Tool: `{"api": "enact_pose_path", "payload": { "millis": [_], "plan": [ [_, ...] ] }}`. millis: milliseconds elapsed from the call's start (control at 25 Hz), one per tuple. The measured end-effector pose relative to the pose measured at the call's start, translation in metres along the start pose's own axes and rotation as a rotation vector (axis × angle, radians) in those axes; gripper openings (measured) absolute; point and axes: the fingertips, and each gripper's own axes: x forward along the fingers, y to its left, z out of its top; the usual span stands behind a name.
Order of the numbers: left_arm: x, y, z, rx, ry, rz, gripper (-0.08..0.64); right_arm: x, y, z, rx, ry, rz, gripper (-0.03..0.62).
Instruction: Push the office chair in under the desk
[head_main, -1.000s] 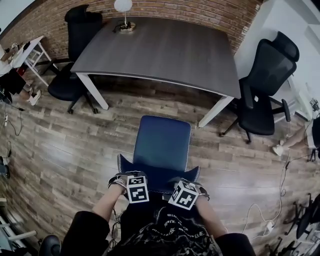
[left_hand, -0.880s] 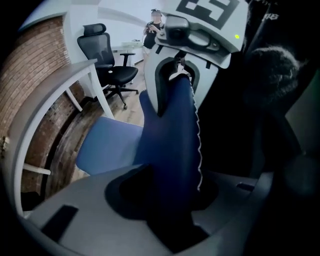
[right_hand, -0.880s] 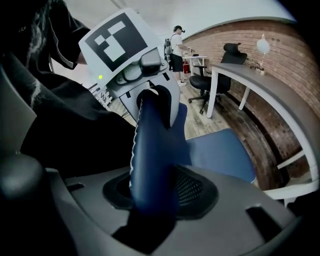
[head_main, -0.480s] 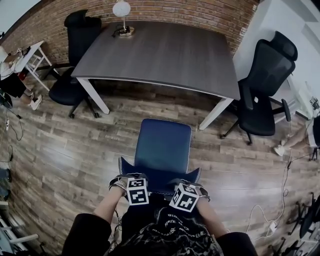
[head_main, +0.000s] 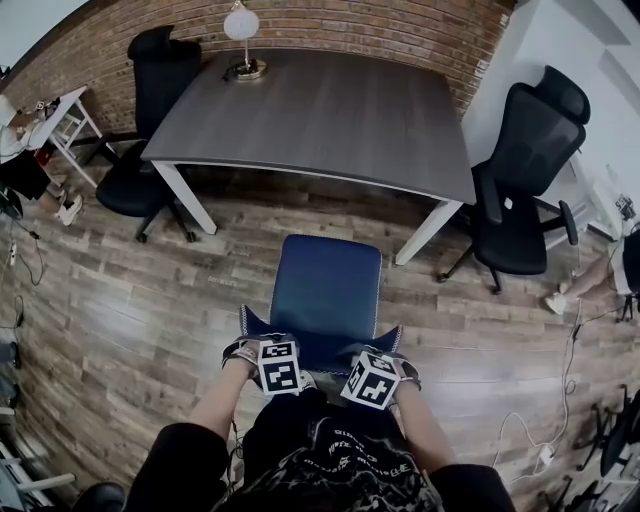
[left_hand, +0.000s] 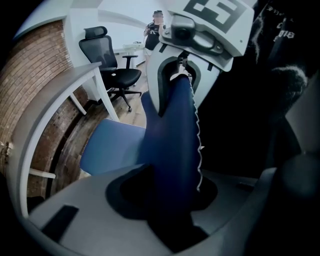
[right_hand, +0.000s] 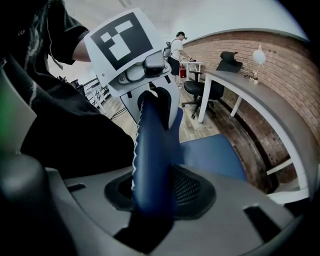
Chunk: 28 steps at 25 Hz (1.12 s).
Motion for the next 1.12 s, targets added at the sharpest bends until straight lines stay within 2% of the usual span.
{"api": "enact_pose_path", "payload": {
  "millis": [280,440,1120],
  "plan": [
    [-0.002,0.023,0.008,0.003,-0.011,0.019,0.144,-0.004,-0.024,0.001,-0.024,0.015,-0.043,0.127],
    [-0.002,0.032,0.010,-0.004,-0.016,0.014,0.144,-0.005,-0.033,0.003,-0.019,0.008,-0.037,0.127],
    [-0.004,0.074,0.020,0.004,-0.040,0.039,0.143,-0.009,-0.076,0.008,-0.011,-0.009,-0.101,0.117]
  ]
}}
